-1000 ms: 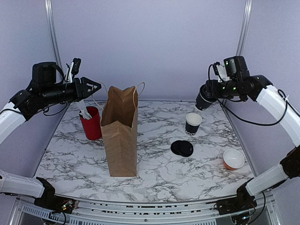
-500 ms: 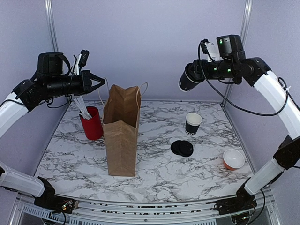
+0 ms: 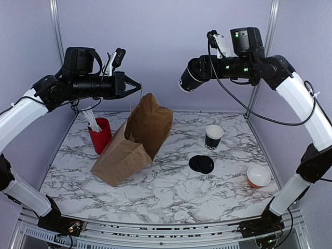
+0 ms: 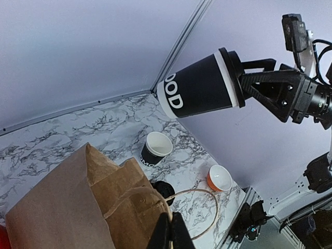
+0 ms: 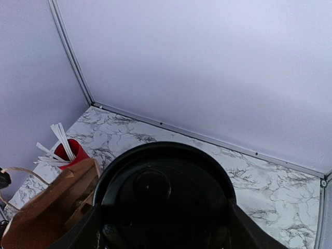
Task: Pack the takeout coffee
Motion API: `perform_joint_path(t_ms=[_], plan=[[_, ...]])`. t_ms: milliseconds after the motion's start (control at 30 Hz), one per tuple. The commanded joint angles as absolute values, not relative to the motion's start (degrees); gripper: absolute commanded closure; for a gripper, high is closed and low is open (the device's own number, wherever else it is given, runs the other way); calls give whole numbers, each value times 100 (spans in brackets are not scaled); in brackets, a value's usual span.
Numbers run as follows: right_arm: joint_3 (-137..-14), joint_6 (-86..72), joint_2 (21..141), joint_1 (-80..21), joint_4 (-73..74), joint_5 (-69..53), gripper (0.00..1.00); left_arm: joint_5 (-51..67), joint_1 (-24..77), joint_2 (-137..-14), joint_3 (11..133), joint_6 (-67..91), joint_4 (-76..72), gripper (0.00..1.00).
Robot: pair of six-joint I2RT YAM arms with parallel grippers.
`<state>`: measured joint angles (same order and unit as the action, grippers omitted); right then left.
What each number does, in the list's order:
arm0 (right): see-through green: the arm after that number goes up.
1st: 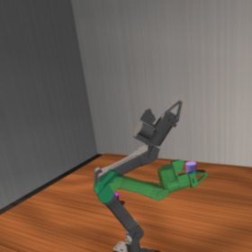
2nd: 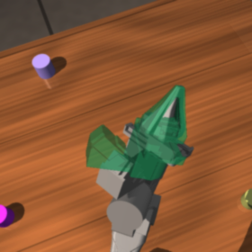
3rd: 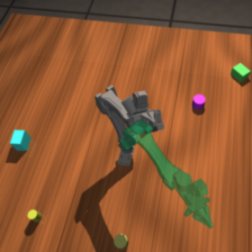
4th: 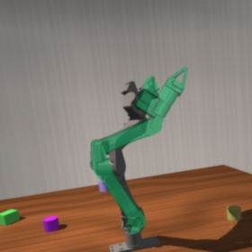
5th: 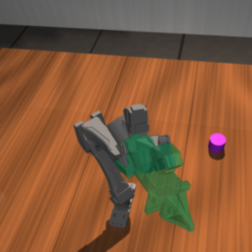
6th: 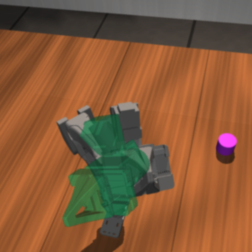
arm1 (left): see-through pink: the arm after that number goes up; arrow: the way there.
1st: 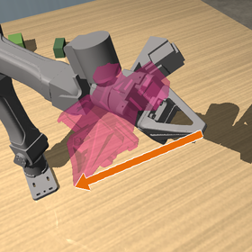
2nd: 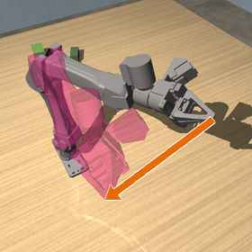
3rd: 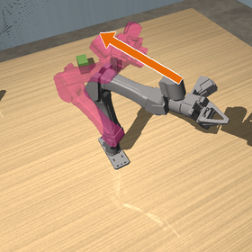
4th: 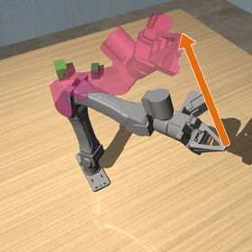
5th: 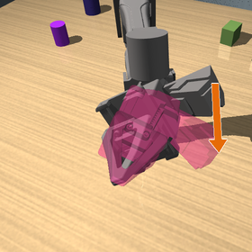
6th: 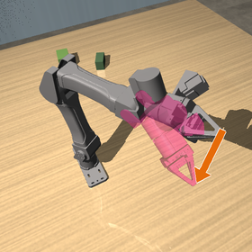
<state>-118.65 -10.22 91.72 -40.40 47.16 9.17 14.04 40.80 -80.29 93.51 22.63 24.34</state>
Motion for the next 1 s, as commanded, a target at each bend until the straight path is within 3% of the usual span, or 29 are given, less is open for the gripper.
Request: perform_joint_path(t_ms=[0,667,967], plan=[[-12298,-1008,9253,-4252,4485,763,34,1281,4302,-8300,9637,2303,2348,100],[-11411,-1641,9251,-4746,4562,-232,36,347,4913,-9342,10701,3134,1506,100],[-11809,-1584,9622,-4745,5504,-181,36,-781,5466,-9096,9667,3606,36,100]])
